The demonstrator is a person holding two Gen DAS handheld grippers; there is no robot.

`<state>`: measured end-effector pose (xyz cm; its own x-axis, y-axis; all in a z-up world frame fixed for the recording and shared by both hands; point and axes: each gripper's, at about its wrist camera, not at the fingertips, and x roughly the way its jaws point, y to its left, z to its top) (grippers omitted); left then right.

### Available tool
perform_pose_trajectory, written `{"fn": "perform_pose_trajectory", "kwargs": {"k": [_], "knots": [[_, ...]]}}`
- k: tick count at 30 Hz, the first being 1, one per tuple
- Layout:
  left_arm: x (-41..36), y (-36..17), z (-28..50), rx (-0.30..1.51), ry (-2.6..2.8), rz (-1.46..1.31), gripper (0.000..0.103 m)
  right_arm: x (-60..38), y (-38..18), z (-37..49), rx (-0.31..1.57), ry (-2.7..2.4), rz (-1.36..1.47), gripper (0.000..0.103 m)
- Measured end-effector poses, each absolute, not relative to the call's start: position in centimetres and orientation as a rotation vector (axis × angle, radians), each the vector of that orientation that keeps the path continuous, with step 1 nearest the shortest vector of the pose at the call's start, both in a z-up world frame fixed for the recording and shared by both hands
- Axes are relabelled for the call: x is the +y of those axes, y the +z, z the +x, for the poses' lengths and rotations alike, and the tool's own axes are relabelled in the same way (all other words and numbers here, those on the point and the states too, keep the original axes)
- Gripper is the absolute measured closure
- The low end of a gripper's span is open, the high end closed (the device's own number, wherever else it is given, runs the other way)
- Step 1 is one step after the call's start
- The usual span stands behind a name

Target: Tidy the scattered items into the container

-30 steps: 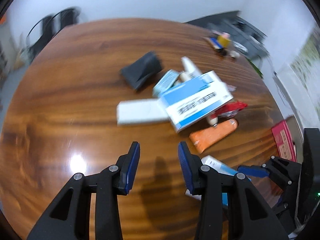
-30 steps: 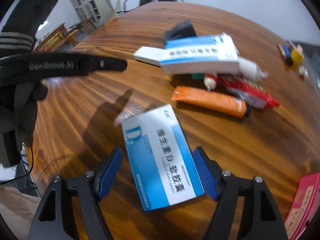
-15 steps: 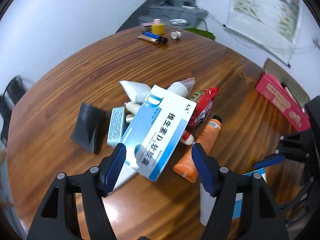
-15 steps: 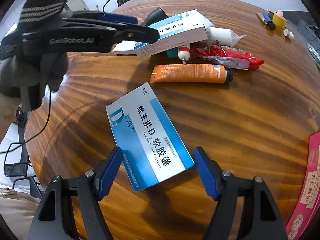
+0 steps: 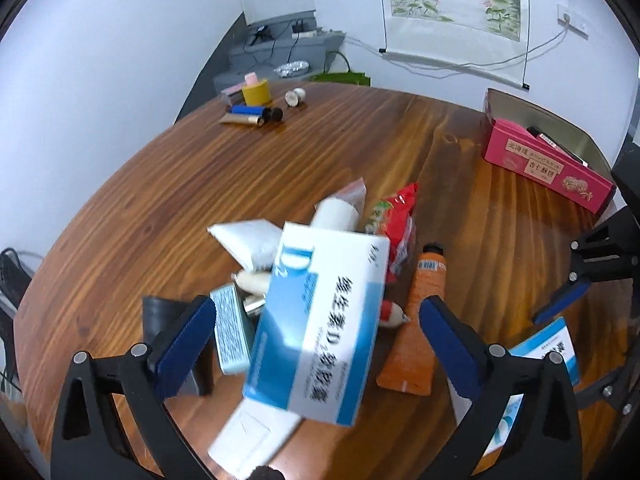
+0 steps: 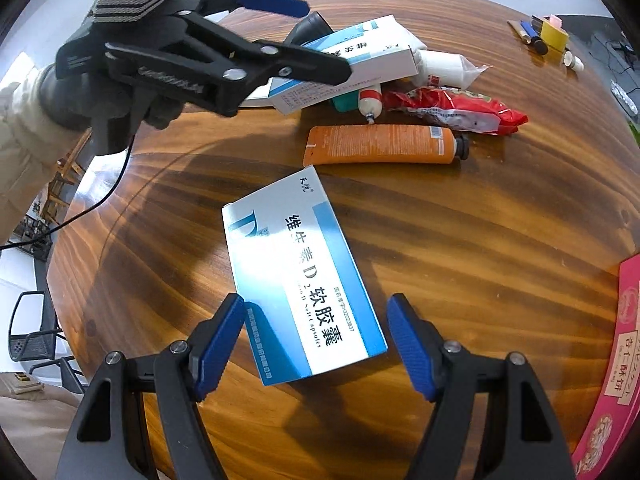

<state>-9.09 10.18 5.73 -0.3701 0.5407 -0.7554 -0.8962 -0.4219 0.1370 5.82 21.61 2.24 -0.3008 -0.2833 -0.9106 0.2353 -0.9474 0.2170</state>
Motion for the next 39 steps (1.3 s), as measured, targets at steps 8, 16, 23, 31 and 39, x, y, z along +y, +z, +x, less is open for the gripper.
{"fn": "perform_pose_trajectory", "kwargs": {"k": [8,16,23,31,39], "knots": [[11.6,4.1,-9.9,0.777,1.849,-0.851,0.005,21.8,2.0,5.9,-0.088,-2.286,1.637,0.026],[11.4,3.2,-10.7,0.675,1.917,-0.981,0.035,20.6,2.6,7.2,-0.058,-2.292,1.621,0.026],[9.5,4.3,-9.8,0.545,2.016,-1.025,0.036,19.8,3.6,6.1,-0.039,-2.327,1.596,0.026],[6.9,6.8,-8.3,0.447,2.157,-1.053,0.035,17.9,3.8,6.2,0.051,-2.303,1.561,0.025],[5.3,7.4,-6.3,0.38,2.256,-1.111,0.035,18.5,2.6,6.4,0.072,-2.307,1.584,0.033]]}}
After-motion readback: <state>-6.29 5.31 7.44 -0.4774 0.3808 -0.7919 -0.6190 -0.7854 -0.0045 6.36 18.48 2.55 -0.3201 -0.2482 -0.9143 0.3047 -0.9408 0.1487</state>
